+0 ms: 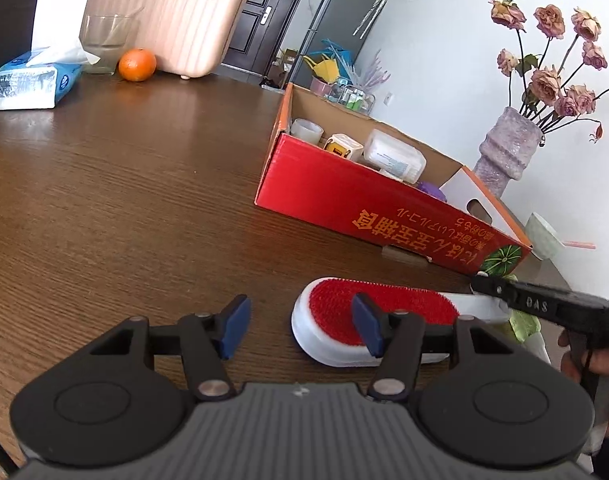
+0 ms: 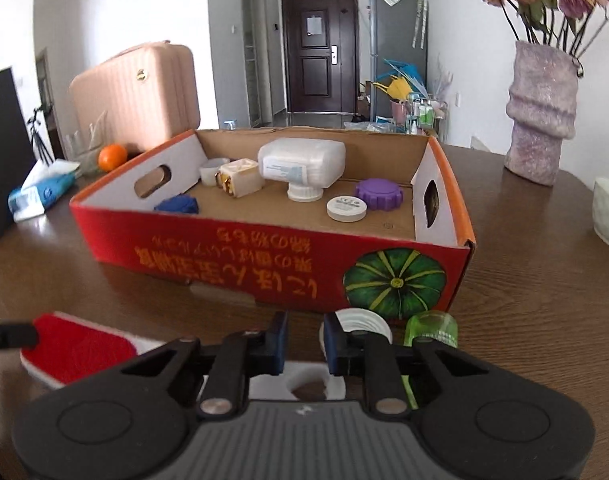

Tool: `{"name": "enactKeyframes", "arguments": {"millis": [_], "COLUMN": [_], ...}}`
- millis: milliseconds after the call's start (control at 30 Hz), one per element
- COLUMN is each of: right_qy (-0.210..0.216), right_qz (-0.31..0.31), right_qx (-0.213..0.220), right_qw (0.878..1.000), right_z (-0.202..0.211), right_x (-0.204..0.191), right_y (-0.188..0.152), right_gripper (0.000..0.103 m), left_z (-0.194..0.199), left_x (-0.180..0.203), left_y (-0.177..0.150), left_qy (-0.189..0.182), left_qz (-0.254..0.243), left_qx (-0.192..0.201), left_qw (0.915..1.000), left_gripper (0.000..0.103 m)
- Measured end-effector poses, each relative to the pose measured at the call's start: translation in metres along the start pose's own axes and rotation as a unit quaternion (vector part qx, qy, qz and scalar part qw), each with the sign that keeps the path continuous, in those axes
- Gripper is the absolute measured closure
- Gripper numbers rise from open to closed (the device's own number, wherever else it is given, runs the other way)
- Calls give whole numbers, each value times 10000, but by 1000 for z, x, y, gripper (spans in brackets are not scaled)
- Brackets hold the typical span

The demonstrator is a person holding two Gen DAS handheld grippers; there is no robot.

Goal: Organize rigid objects
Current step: 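Grasp the red lint brush head with the left tool while the right tool grasps its handle end, then lift the red lint brush off the table with both tools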

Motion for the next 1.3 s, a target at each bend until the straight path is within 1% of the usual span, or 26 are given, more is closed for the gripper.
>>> {"name": "enactKeyframes", "arguments": {"millis": [100, 200, 267, 333, 433, 633, 700, 767, 833, 900, 1000, 1133, 1300], "right_qy": [-7, -144, -157, -136, -243, -110, -50, -88, -50, 11, -82, 74, -97], "right_qz": [-123, -168, -208, -286, -310, -419, -381, -382, -367, -377, -448, -662, -828], "right_qx": [58, 127, 154, 94, 66, 137, 117, 79, 131, 90, 18, 26, -75], "right_qw": [9999, 9997, 9995, 9995, 9992, 9990, 9992, 9992, 9992, 9992, 9990, 9978, 9965], "right_z": [13, 25, 32, 37, 42, 65, 68, 70, 75, 76, 70, 65, 58], "right_x": [7, 14, 18, 22, 26, 35, 34, 32, 32, 33, 34, 33, 37], "right_y": [-7, -14, -19, -24, -31, -39, -42, -44, -45, -46, -46, -43, -44], "right_gripper": [84, 83, 83, 83, 83, 82, 82, 82, 82, 82, 82, 82, 84], "left_z": [-1, -2, -2, -2, -3, 0, 0, -1, 1, 1, 0, 0, 0], "left_x": [0, 3, 4, 5, 6, 9, 9, 10, 13, 13, 12, 12, 13], "left_y": [0, 0, -1, -1, -1, -3, -3, -4, -4, -5, -5, -4, -4], "left_qy": [28, 67, 73, 73, 108, 151, 149, 174, 192, 165, 152, 154, 132], "left_qz": [-49, -94, -155, -166, -192, -326, -315, -350, -426, -467, -412, -433, -452], "left_qx": [30, 61, 68, 89, 68, 61, 67, 63, 50, 30, 40, 47, 65], "left_qw": [10000, 9999, 9998, 9998, 9997, 9993, 9994, 9992, 9989, 9988, 9990, 9989, 9989], "left_gripper": [45, 46, 45, 45, 45, 46, 46, 46, 46, 46, 45, 45, 45]}}
Point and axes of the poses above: each gripper's, at about its wrist camera, not at the fingertips, and z roughly against the way its jaws point, x to its right, y to its top, the point moved 4 cm from there along -z, roughly the way its jaws point, and after that the axes turned 12 degrees about -y, right-handed, at the moved point
